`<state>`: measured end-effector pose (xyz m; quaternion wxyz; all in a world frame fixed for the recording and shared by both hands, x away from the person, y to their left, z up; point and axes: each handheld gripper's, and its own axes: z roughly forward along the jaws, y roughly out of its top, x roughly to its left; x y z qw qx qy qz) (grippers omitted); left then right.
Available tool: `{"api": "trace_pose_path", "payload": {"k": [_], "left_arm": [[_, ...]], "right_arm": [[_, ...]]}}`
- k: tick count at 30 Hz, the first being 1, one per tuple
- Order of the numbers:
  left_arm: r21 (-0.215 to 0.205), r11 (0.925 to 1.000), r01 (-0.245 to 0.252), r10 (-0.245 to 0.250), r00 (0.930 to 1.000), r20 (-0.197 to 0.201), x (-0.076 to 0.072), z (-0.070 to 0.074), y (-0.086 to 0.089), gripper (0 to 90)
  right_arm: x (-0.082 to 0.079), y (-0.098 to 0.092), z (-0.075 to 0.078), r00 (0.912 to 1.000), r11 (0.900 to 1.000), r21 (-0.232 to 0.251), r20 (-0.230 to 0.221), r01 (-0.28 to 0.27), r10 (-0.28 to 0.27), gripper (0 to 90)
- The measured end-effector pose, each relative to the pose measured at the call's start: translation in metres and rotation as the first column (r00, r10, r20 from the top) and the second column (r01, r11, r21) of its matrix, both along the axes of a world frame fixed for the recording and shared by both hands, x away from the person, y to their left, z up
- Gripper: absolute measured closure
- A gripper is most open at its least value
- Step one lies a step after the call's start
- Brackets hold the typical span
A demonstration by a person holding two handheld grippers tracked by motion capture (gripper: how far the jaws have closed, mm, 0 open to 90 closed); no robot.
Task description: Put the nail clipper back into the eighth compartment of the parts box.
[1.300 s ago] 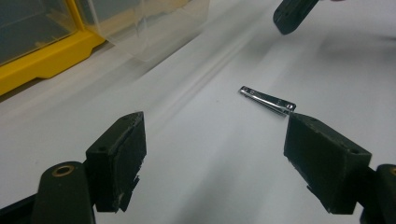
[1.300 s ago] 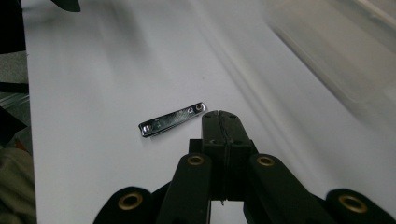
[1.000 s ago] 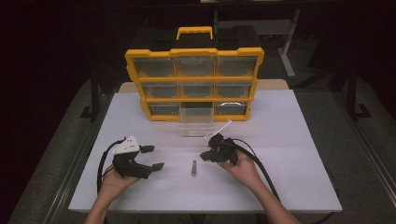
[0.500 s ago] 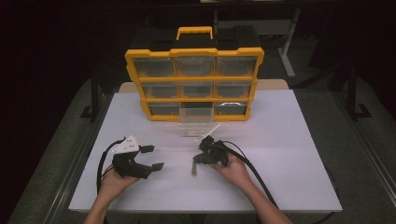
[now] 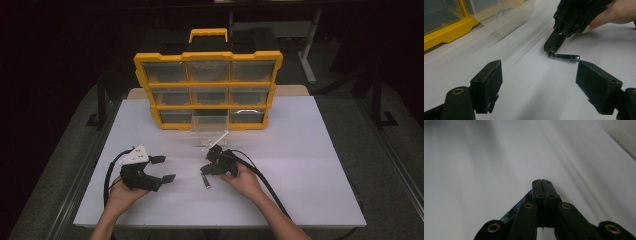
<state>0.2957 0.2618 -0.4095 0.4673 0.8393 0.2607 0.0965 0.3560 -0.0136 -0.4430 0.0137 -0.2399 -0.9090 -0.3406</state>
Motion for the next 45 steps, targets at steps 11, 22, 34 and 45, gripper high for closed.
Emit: {"api": "trace_pose_path", "payload": {"k": [11,22,34,45], "left_arm": [[-0.004,1.0,0.001,-0.001,1.0,-0.001,0.0,0.0,0.0,21.3],[-0.003,1.0,0.005,-0.005,1.0,0.0,0.0,0.0,0.0,21.3],[-0.005,1.0,0.007,-0.007,1.0,0.001,0.0,0.0,-0.001,21.3],[-0.004,0.9999,0.012,-0.012,0.9999,0.004,0.0,0.0,-0.001,21.4]], "right_arm": [[-0.001,0.011,-0.001,0.9994,0.999,0.009,-0.001,-0.035,0.035,88.6],[-0.001,0.012,0.001,0.9993,0.999,0.006,0.0,-0.038,0.038,88.2],[-0.003,0.015,-0.001,0.9981,0.998,0.005,0.002,-0.061,0.061,88.5],[-0.005,0.02,-0.002,0.9965,0.996,0.022,-0.006,-0.083,0.084,88.5]]}}
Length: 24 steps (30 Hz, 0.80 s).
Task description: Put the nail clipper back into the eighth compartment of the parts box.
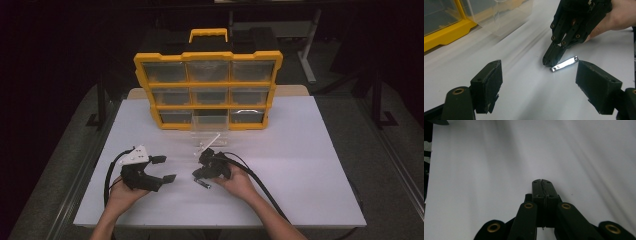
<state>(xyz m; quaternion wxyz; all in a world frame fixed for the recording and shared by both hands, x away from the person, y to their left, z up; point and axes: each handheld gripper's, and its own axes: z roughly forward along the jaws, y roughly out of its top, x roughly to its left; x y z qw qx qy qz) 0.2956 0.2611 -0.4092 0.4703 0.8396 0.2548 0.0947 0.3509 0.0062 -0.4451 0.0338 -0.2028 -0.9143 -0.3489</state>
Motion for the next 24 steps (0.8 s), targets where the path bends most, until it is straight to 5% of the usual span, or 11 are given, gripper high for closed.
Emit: {"api": "trace_pose_path", "payload": {"k": [10,24], "left_arm": [[-0.003,1.0,0.0,0.0,1.0,0.0,0.0,0.0,0.001,21.4],[-0.008,1.0,-0.005,0.005,1.0,0.005,-0.001,0.001,0.0,21.2]], "right_arm": [[0.0,0.0,0.001,1.0,1.0,0.002,-0.004,0.0,0.0,85.3],[-0.012,-0.022,0.026,0.9989,0.999,0.004,-0.001,0.047,-0.047,61.1]]}}
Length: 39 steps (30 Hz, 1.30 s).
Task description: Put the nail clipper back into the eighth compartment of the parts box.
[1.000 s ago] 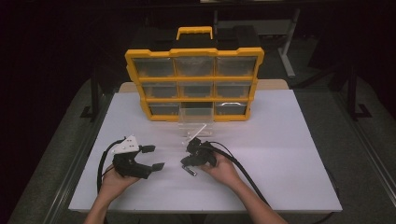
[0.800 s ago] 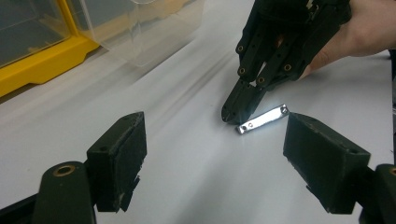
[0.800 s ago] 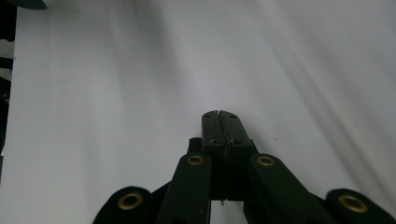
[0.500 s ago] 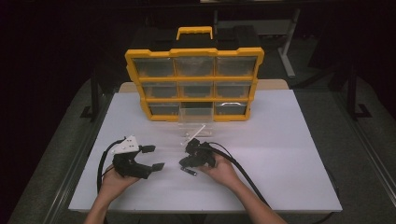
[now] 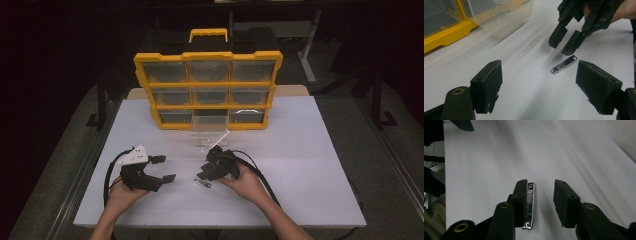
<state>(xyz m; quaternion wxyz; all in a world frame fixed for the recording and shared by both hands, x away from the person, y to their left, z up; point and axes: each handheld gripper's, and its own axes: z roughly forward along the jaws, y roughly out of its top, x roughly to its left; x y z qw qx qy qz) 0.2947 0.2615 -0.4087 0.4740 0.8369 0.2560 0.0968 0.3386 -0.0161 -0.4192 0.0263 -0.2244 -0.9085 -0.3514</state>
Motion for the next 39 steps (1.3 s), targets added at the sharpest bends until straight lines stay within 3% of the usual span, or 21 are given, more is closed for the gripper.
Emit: {"api": "trace_pose_path", "payload": {"k": [11,12,14,15,20,26,39], "left_arm": [[0.003,1.0,0.004,-0.004,1.0,0.002,0.0,0.0,-0.001,21.1],[0.004,1.0,0.004,-0.004,1.0,0.003,0.0,0.0,-0.001,21.1],[0.003,1.0,0.003,-0.003,1.0,0.002,0.0,0.0,-0.001,21.1],[0.004,1.0,0.003,-0.003,1.0,0.002,0.0,0.0,-0.001,21.1],[0.003,1.0,0.005,-0.005,1.0,0.001,0.0,0.0,-0.001,21.0],[0.005,1.0,0.007,-0.007,1.0,-0.002,0.0,0.0,-0.001,21.0],[0.006,0.9999,0.008,-0.008,1.0,-0.002,0.0,-0.001,-0.001,21.0]], "right_arm": [[-0.015,-0.009,0.002,0.9999,0.999,-0.029,0.003,0.014,-0.014,57.8],[-0.015,-0.009,0.0,0.9997,0.999,-0.034,0.025,0.003,-0.002,57.9],[-0.018,-0.009,-0.001,0.9999,0.999,-0.04,0.013,0.006,-0.005,58.1],[-0.017,-0.009,-0.003,0.9994,0.999,-0.045,0.034,-0.007,0.008,58.4],[-0.02,-0.008,-0.007,0.9992,0.998,-0.061,0.036,-0.015,0.017,59.1],[-0.023,-0.006,-0.011,0.9996,0.996,-0.083,0.023,-0.014,0.016,61.0],[-0.027,0.0,-0.014,0.998,0.993,-0.111,0.052,-0.029,0.035,68.9]]}}
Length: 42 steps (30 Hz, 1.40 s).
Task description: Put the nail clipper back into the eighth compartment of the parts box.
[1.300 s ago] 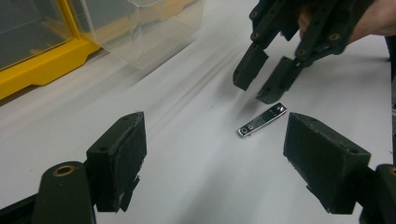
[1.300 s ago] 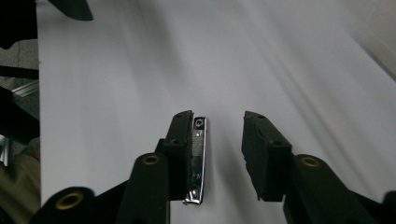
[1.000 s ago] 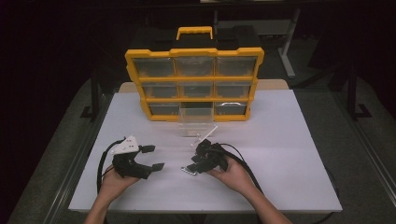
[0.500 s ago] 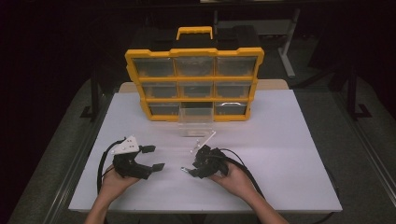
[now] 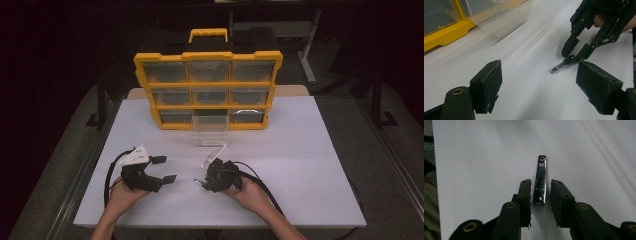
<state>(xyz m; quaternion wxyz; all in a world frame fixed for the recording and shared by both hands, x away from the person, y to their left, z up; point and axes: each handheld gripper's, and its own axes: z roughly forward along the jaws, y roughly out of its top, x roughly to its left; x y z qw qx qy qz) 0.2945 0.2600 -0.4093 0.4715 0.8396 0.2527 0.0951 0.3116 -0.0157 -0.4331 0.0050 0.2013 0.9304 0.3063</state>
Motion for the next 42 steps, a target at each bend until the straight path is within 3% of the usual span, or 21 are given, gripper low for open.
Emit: {"api": "trace_pose_path", "payload": {"k": [12,19,23,42], "left_arm": [[-0.001,1.0,0.001,-0.001,1.0,-0.002,0.0,0.0,0.0,21.0],[-0.003,1.0,0.001,-0.001,1.0,-0.001,0.0,0.0,-0.001,21.0],[-0.001,1.0,0.002,-0.002,1.0,-0.001,0.0,0.0,0.0,21.0],[-0.005,1.0,0.001,-0.001,1.0,-0.001,0.0,0.0,0.0,20.9]], "right_arm": [[-0.003,0.004,-0.002,0.9991,0.999,-0.028,0.037,-0.019,0.02,76.2],[-0.002,0.003,-0.002,0.999,0.999,-0.026,0.035,-0.026,0.027,77.8],[0.001,0.001,-0.002,0.9998,1.0,-0.009,0.004,-0.021,0.021,77.9],[0.007,-0.006,0.003,0.9994,0.999,0.038,-0.023,-0.025,0.026,78.0]]}}
